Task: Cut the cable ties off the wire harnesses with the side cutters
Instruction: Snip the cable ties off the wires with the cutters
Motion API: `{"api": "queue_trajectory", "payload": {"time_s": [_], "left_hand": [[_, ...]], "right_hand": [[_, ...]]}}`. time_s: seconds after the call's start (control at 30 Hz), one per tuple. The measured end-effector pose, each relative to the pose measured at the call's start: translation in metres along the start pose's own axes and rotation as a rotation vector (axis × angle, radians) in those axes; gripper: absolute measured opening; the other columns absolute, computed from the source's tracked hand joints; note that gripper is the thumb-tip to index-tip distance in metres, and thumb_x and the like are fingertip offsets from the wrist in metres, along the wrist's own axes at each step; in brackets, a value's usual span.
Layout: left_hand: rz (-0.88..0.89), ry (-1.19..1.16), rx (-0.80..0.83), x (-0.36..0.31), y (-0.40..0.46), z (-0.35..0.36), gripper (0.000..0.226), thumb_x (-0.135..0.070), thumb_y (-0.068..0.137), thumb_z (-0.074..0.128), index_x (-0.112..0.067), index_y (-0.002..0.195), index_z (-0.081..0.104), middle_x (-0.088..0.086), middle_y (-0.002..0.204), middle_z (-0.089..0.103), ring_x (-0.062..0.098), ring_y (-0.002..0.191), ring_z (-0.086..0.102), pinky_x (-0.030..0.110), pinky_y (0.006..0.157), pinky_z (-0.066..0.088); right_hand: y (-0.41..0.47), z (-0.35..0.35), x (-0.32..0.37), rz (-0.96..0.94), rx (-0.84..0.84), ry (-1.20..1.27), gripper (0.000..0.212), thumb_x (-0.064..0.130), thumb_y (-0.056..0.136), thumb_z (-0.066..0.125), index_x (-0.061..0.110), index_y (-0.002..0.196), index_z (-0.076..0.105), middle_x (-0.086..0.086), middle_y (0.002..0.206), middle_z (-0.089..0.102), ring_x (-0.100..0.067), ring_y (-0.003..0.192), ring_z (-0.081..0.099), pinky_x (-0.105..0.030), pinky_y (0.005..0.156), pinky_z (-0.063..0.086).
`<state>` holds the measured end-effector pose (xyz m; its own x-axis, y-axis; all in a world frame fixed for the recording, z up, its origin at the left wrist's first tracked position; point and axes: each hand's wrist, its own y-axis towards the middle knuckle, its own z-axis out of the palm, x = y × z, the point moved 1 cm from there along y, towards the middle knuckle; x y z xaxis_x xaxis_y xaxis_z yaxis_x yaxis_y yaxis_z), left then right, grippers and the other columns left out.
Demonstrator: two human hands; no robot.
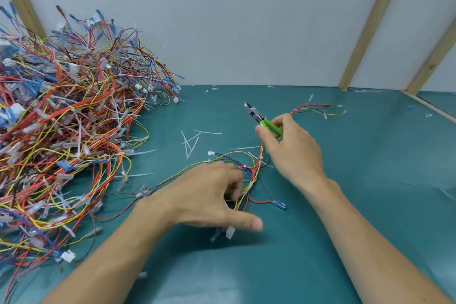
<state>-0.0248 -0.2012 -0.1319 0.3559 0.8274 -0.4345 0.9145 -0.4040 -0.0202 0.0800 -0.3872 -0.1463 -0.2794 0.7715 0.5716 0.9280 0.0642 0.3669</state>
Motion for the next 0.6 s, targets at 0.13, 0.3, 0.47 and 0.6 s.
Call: {"api": "queue_trajectory", "payload": {"time_s": [0.13,0.3,0.47,0.6], "left_hand": [[-0.016,0.267,0.054,-0.001,-0.001,0.006,0.059,-0.084,0.059,0.064,-0.031,0.08,0.048,-0.015,0.087,0.046,0.006,0.086,0.044,0.028,0.078,0.041],[-0.155,0.225,0.006,0.013,-0.002,-0.006,0.028,-0.047,0.069,0.066,-0.023,0.076,0.052,-0.008,0.077,0.057,0.018,0.076,0.057,0.031,0.061,0.046],[-0.309,0.082,-0.503,0.037,0.002,-0.022,0.004,-0.033,0.088,0.064,-0.03,0.09,0.062,-0.011,0.072,0.061,0.025,0.079,0.061,0.034,0.066,0.046],[-0.359,-0.624,-0.736,0.058,0.006,-0.028,0.013,-0.01,0.091,0.068,-0.022,0.09,0.072,-0.004,0.07,0.068,0.015,0.056,0.057,0.023,0.048,0.044]], "right_hand": [[0.005,-0.004,-0.006,0.035,-0.023,-0.002,0.036,0.063,0.097,0.05,0.027,0.105,0.05,0.01,0.096,0.061,-0.02,0.087,0.055,-0.035,0.07,0.033],[0.004,-0.002,-0.004,0.034,-0.002,-0.006,0.034,0.063,0.095,0.054,0.029,0.103,0.052,0.012,0.095,0.063,-0.019,0.089,0.059,-0.034,0.07,0.035],[0.0,0.001,0.001,-0.005,0.019,0.041,0.031,0.061,0.094,0.056,0.03,0.1,0.053,0.016,0.092,0.061,-0.015,0.086,0.059,-0.034,0.07,0.037],[0.001,0.0,-0.002,0.016,0.027,0.061,0.031,0.058,0.094,0.058,0.028,0.101,0.052,0.014,0.094,0.06,-0.016,0.087,0.057,-0.033,0.072,0.034]]}}
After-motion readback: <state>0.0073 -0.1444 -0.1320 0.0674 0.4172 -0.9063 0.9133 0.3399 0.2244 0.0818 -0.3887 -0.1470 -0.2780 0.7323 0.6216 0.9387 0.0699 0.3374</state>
